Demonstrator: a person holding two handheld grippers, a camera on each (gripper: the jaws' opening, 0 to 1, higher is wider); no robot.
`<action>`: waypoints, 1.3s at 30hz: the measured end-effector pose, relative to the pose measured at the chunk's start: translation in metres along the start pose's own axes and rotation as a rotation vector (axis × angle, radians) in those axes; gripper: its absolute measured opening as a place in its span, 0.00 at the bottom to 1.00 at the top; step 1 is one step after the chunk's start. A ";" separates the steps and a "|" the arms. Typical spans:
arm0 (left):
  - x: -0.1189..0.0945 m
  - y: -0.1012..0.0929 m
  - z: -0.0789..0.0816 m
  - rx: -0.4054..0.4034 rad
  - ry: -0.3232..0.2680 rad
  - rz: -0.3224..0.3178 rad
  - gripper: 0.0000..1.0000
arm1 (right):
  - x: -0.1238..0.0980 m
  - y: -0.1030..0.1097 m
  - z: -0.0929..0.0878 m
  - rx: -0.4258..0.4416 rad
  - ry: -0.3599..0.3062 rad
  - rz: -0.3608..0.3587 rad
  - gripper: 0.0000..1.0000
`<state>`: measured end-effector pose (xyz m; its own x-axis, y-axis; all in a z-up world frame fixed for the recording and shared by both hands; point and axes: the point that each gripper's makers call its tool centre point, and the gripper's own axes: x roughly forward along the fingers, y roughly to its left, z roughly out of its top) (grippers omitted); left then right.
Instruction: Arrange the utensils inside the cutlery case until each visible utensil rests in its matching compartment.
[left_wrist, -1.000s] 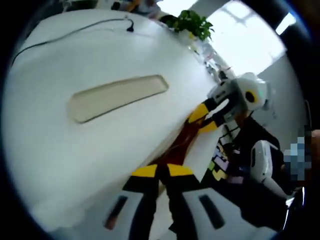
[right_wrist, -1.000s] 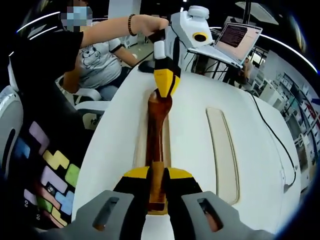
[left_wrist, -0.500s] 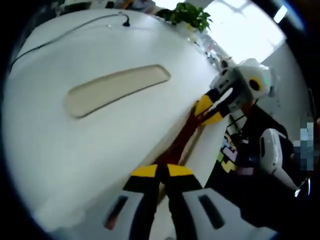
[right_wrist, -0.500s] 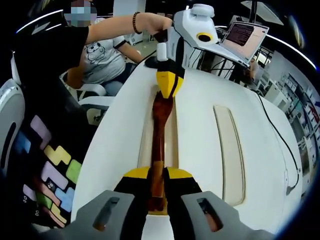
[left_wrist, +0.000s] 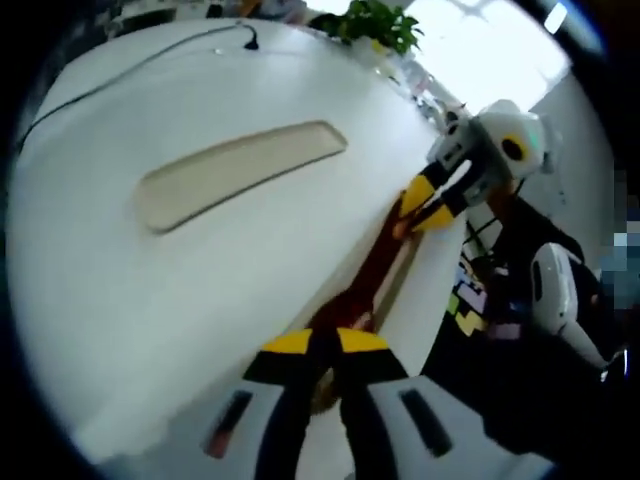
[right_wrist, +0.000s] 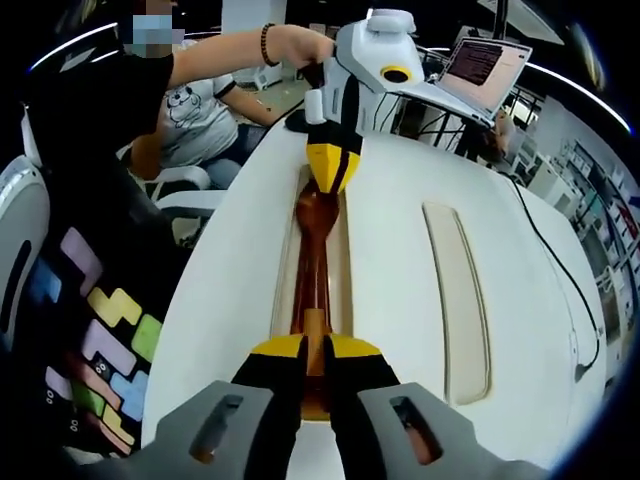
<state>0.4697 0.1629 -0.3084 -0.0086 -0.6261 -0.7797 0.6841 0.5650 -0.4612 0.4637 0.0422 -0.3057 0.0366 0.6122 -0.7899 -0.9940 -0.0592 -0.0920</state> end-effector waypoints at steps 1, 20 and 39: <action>-0.001 0.000 0.001 -0.001 -0.005 0.000 0.07 | 0.000 0.000 0.000 0.000 0.001 0.001 0.05; -0.026 0.002 0.017 0.308 -0.005 0.116 0.13 | -0.009 0.000 0.007 0.030 -0.062 0.003 0.07; -0.008 -0.015 -0.007 0.646 0.187 0.107 0.52 | -0.001 -0.005 0.001 0.092 -0.155 -0.020 0.58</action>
<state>0.4545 0.1634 -0.2981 -0.0025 -0.4486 -0.8938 0.9860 0.1481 -0.0771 0.4682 0.0427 -0.3037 0.0472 0.7269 -0.6851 -0.9987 0.0221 -0.0454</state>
